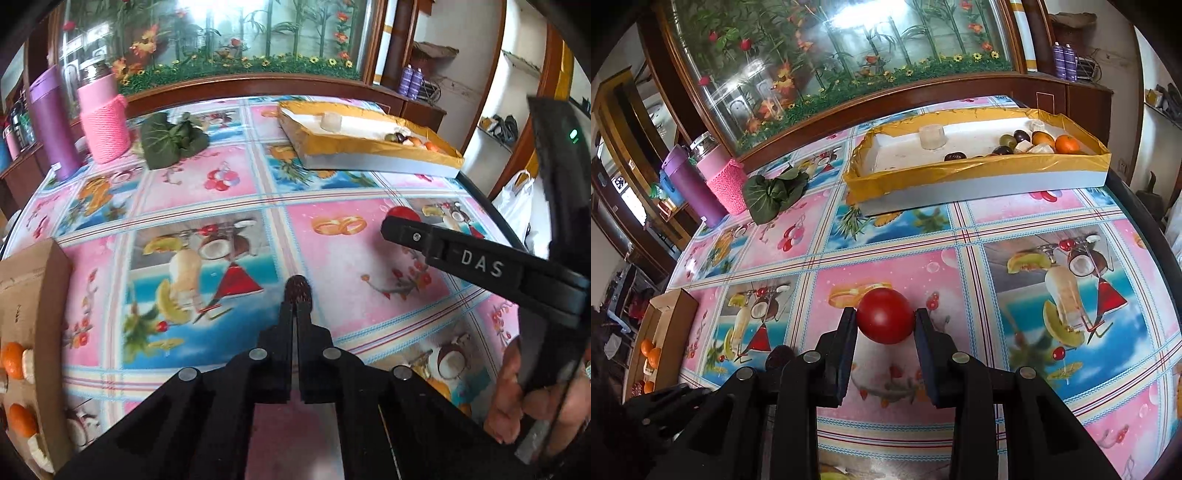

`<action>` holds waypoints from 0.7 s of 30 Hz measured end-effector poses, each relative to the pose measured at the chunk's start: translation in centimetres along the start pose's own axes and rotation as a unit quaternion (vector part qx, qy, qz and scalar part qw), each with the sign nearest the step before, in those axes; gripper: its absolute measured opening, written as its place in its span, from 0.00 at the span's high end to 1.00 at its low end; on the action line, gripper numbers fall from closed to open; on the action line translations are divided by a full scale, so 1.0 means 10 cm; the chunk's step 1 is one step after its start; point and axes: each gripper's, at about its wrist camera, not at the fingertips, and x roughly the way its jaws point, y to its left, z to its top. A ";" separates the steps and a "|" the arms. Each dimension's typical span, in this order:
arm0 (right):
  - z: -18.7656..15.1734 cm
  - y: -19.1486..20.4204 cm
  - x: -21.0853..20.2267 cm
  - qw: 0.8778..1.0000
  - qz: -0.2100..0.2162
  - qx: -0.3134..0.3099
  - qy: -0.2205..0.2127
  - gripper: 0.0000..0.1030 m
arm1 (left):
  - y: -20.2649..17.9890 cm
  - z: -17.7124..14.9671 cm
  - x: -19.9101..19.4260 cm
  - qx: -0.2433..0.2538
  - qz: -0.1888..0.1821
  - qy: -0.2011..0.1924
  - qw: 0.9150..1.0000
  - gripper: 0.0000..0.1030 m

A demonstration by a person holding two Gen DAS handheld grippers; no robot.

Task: Organize fruits
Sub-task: 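Grasp the red tomato with the right tool while the left tool grasps a dark date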

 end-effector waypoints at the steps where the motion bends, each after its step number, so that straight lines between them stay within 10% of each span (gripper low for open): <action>1: 0.00 0.00 0.01 1.000 -0.001 0.001 0.000 0.68 | 0.06 -0.02 -0.05 -0.006 0.001 -0.002 1.000 0.99; 8: -0.05 0.03 0.07 1.000 -0.007 0.001 0.011 0.68 | 0.21 -0.04 -0.05 -0.025 -0.010 0.010 1.000 0.92; 12: -0.06 0.03 0.08 1.000 -0.012 -0.003 0.010 0.68 | 0.09 0.04 0.03 -0.011 -0.016 -0.003 1.000 0.58; 18: -0.03 -0.07 0.10 1.000 -0.003 0.016 0.016 0.68 | -0.15 0.12 0.26 0.025 -0.011 0.006 1.000 0.61; 21: -0.03 -0.09 0.09 1.000 0.000 0.022 0.017 0.68 | -0.17 0.10 0.32 0.030 -0.001 0.014 0.999 0.83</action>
